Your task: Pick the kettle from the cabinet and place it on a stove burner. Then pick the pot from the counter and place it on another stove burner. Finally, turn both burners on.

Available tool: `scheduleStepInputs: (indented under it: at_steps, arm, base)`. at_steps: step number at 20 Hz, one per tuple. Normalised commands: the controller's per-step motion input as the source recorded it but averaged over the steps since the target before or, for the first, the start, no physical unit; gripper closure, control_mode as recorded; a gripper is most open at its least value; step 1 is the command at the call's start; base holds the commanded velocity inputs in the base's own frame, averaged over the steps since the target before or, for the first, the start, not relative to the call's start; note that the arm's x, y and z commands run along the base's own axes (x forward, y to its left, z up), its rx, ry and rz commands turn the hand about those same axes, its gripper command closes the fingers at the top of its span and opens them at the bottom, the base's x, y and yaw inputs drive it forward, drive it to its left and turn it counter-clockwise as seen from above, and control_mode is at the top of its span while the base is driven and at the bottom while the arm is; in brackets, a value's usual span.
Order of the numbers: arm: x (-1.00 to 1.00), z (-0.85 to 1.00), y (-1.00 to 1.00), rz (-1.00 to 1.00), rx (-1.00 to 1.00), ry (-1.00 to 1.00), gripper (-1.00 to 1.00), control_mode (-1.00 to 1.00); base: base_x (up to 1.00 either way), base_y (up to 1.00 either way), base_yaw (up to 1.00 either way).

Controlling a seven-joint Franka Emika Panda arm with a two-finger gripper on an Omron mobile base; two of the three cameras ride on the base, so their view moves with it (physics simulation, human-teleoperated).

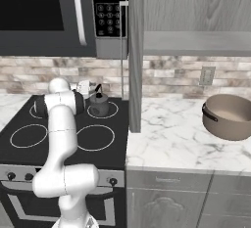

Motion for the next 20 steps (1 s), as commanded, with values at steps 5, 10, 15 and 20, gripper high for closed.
scheduleStepInputs:
  at_steps: [5,10,15,20]
  arm:
    - [-0.05,0.00,0.12,-0.01,0.00,-0.01,-1.00,-1.00]
    - [-0.12,0.00,0.16,-0.04,0.00,0.00,-1.00,-1.00]
    - [-0.27,0.03,0.01,-0.02,0.00,0.00,-1.00,-1.00]
    - [-0.41,0.16,0.00,-0.06,-0.01,-0.01,-1.00,-1.00]
  base:
    - [0.00,0.00,0.00]
    - [0.00,0.00,0.00]
    - [0.00,0.00,0.00]
    - [0.00,0.00,0.00]
